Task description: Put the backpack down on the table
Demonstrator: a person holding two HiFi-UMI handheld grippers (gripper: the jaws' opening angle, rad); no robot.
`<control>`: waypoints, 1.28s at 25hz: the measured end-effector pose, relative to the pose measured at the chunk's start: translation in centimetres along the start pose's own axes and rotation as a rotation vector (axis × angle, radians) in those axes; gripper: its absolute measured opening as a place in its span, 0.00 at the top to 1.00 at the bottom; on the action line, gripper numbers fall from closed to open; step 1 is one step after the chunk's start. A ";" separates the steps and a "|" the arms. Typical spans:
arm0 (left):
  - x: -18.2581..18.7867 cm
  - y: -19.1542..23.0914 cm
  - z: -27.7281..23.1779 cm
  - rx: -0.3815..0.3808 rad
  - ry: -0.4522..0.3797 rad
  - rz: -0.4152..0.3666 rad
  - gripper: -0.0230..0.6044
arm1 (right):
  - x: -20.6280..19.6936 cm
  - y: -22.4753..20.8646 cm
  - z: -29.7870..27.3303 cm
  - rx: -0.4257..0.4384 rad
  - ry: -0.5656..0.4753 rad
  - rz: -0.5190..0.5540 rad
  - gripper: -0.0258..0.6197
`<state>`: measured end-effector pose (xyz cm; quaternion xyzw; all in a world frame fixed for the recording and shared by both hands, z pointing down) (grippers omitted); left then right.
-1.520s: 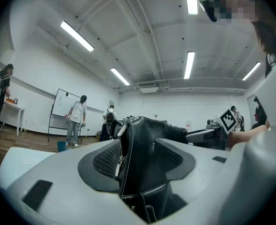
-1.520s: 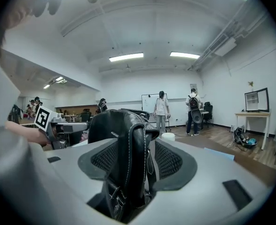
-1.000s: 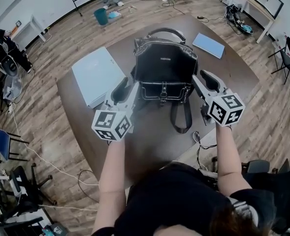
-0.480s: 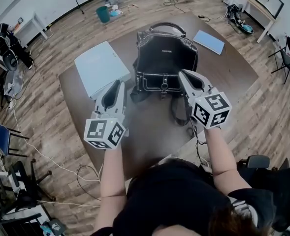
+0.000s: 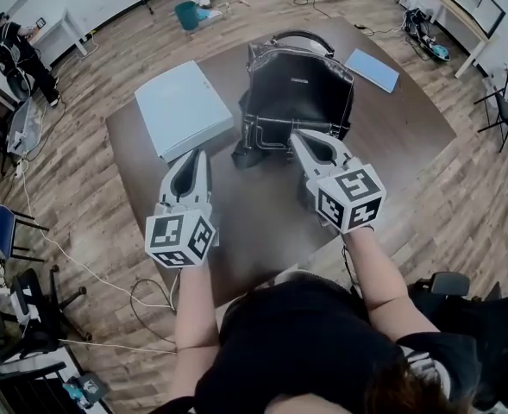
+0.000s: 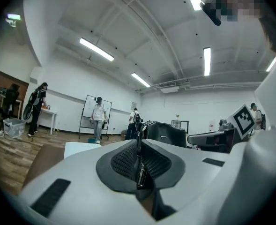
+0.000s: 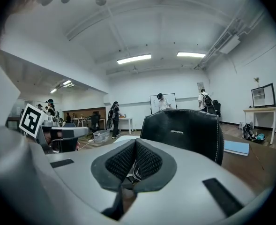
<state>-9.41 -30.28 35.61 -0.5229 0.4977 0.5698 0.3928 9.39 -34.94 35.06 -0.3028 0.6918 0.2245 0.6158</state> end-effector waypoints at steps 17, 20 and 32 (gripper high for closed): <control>-2.1 1.4 1.9 0.071 0.055 0.010 0.89 | -1.5 0.6 -0.7 0.022 0.021 -0.085 0.93; -2.1 1.3 1.9 0.068 0.057 0.012 0.89 | -1.5 0.7 -0.9 0.030 0.026 -0.085 0.93; -2.4 1.4 2.4 0.066 0.072 0.021 0.89 | -2.0 1.3 -1.4 0.053 0.041 -0.090 0.93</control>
Point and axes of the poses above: the fingertips, and each gripper's own axes: z backward along the fingers, y to its left, x out of its top, the point moved 2 cm from there along z, backward along the fingers, and after that the axes turned 3 degrees about x, right-handed, at the moved point
